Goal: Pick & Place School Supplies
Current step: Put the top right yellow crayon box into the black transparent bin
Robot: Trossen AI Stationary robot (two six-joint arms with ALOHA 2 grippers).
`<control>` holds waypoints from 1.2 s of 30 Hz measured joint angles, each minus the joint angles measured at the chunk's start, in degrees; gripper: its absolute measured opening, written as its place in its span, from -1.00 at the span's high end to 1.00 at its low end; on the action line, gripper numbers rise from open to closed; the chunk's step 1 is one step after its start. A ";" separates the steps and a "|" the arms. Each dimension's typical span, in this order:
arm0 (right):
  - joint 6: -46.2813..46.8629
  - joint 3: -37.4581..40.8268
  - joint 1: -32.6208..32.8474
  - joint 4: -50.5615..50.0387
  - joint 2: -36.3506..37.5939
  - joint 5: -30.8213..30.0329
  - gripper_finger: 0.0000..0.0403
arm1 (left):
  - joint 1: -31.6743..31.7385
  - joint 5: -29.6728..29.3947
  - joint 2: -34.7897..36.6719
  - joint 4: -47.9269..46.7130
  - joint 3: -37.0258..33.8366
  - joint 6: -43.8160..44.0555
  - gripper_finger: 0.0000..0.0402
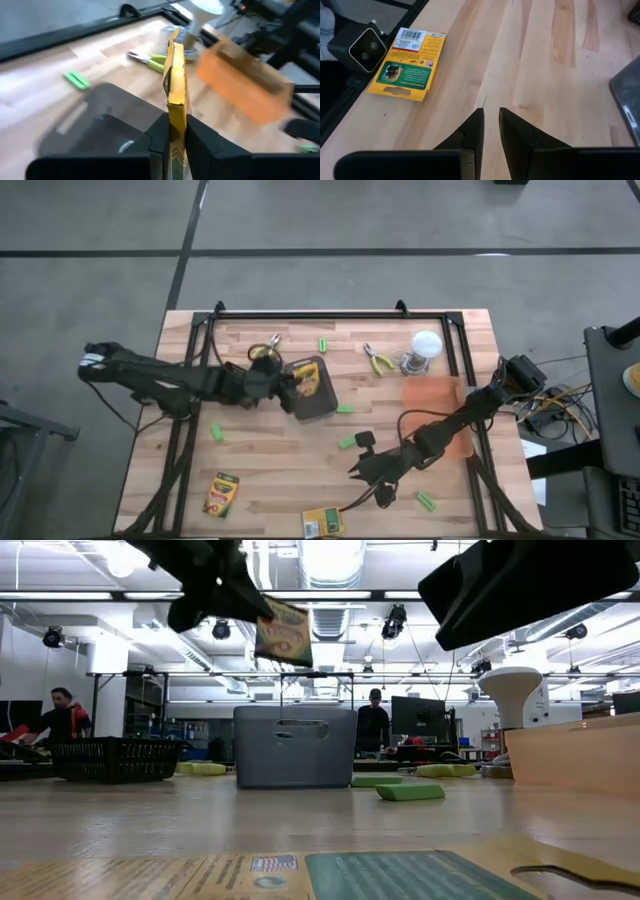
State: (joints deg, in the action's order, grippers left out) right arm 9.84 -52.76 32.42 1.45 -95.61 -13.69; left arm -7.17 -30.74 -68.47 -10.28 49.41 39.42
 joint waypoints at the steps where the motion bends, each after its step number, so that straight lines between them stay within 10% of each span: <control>1: 0.43 0.15 0.08 -0.05 0.00 0.00 0.72 | 1.25 0.11 0.00 -0.16 0.00 -1.17 0.77; 11: 2.08 1.57 0.33 0.26 0.00 0.00 0.72 | 9.76 10.29 -1.38 -2.87 0.00 -8.12 0.77; 36: 2.24 2.32 0.33 0.88 -0.02 0.02 0.72 | 11.23 9.58 -18.23 -0.78 0.28 -10.84 0.70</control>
State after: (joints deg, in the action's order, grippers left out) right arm 12.08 -50.43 32.75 2.33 -95.64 -13.67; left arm 4.05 -21.17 -86.70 -11.06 49.68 28.58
